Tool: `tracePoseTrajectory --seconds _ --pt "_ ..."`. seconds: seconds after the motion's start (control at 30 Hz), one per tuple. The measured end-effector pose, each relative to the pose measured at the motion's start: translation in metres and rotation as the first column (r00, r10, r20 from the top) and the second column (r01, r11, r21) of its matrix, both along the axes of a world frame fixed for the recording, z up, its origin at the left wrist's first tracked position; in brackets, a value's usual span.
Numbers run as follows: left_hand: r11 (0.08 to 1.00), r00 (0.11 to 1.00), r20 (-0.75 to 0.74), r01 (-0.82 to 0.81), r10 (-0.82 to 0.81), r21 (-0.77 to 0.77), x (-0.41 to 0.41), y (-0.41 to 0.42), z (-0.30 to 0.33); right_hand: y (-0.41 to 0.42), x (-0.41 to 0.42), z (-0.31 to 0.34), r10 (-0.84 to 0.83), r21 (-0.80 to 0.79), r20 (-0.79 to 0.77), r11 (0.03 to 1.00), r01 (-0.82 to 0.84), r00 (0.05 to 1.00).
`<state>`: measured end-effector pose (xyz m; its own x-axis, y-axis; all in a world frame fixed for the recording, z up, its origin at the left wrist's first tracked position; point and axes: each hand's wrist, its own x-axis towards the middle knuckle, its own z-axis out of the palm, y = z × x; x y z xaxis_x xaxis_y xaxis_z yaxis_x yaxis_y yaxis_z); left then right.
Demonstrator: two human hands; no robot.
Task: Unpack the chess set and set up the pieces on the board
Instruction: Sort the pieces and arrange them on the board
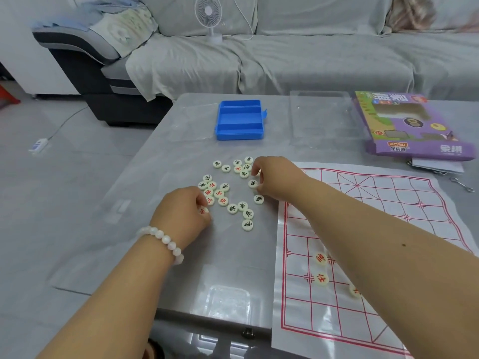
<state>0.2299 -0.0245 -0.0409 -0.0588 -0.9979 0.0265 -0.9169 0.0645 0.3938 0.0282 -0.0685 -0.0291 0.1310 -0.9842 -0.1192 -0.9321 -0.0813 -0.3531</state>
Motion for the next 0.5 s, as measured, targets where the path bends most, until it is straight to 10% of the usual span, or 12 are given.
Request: tracePoseTrajectory --seconds 0.5 --pt "0.998 0.996 0.072 -0.06 0.059 0.016 -0.014 -0.016 -0.005 0.014 0.036 0.006 0.213 -0.005 -0.006 0.977 -0.213 0.977"
